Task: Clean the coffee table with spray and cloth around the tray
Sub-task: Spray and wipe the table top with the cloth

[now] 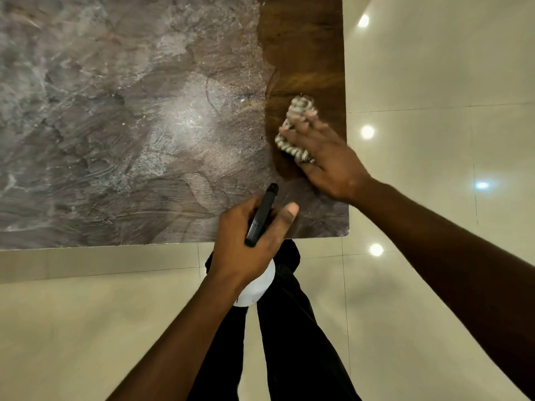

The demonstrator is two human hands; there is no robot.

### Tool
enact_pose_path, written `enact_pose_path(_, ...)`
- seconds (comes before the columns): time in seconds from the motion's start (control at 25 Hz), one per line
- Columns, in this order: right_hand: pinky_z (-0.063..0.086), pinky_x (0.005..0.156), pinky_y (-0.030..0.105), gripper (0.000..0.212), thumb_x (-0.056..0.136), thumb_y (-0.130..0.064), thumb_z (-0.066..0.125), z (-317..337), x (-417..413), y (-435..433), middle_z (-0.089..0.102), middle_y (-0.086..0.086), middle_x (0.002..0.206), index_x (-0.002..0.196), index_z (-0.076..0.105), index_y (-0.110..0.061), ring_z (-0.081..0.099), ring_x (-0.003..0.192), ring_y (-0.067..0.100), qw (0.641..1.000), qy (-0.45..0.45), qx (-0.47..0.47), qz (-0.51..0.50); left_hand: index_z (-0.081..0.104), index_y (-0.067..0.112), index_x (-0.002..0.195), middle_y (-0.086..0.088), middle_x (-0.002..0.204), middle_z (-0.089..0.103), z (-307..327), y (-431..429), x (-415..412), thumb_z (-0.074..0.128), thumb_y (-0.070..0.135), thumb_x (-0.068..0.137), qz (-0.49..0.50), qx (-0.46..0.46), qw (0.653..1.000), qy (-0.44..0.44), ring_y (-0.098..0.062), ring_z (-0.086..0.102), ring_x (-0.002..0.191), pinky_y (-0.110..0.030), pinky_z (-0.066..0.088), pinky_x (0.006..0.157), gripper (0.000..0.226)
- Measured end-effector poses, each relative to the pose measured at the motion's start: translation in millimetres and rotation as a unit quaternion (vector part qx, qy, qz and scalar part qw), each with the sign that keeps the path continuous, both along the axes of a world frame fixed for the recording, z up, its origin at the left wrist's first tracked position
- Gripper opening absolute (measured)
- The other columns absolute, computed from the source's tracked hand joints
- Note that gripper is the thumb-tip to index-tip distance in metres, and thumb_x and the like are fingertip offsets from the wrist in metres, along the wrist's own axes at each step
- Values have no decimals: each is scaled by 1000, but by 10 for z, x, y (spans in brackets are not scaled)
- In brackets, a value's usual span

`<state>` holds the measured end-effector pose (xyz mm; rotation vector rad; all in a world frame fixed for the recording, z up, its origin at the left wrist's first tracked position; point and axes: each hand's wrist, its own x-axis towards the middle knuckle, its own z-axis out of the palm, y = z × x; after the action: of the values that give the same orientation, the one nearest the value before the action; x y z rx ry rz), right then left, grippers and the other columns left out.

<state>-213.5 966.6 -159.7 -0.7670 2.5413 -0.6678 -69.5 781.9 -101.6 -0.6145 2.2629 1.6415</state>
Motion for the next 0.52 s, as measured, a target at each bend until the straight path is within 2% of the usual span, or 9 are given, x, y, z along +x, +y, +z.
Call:
enact_pose_path(0.08, 15, 133, 54, 76, 96, -21, 58, 8, 390, 97, 20, -1, 178, 166, 32, -31, 7, 167, 26, 991, -6, 6, 133, 68, 5, 79, -18, 66, 70, -16, -2, 17, 78, 46, 99, -2, -20, 1000, 18, -38, 74, 66, -54, 62, 63, 47)
enact_pose_path(0.16, 20, 132, 53, 75, 97, -24, 56, 46, 617, 374, 19, -4, 178, 167, 32, -32, 7, 167, 22, 985, -6, 12, 169, 70, 9, 80, -17, 66, 73, -13, -41, 36, 78, 50, 98, -11, -20, 1000, 20, -37, 77, 65, -55, 62, 64, 45)
enact_pose_path(0.28, 27, 131, 52, 68, 102, -26, 53, 94, 616, 718, 23, -4, 177, 167, 33, -29, 9, 167, 20, 996, 15, 21, 85, 70, 19, 84, -10, 75, 77, 23, -115, 65, 79, 56, 92, -23, 14, 1000, -1, -33, 80, 77, -58, 66, 70, 39)
enact_pose_path(0.36, 26, 131, 52, 63, 103, -28, 50, 77, 494, 608, 26, -1, 176, 165, 38, -27, 13, 166, 23, 999, 19, 0, -41, 69, 19, 85, -10, 77, 76, 37, -160, 120, 78, 59, 91, -46, 13, 999, 0, -33, 79, 80, -59, 66, 71, 41)
enact_pose_path(0.44, 24, 132, 53, 61, 102, -31, 48, 57, 429, 264, 28, 2, 176, 163, 41, -27, 15, 166, 28, 986, 9, -7, -168, 66, 16, 82, -14, 76, 73, 42, -165, 217, 75, 62, 90, -80, 6, 997, 5, -36, 76, 77, -58, 65, 68, 48)
enact_pose_path(0.48, 22, 132, 54, 62, 101, -30, 49, 47, 455, 118, 29, 4, 175, 163, 41, -27, 16, 165, 30, 983, 6, -11, -185, 64, 16, 79, -14, 73, 70, 39, -159, 284, 74, 64, 91, -101, -8, 995, 10, -36, 74, 73, -57, 63, 66, 50)
enact_pose_path(0.52, 21, 132, 54, 63, 100, -27, 51, 27, 542, 41, 30, 5, 175, 162, 42, -27, 17, 165, 32, 988, 7, -12, -152, 61, 17, 75, -13, 68, 68, 35, -152, 358, 72, 65, 91, -118, -26, 993, 14, -35, 73, 68, -57, 62, 65, 52)
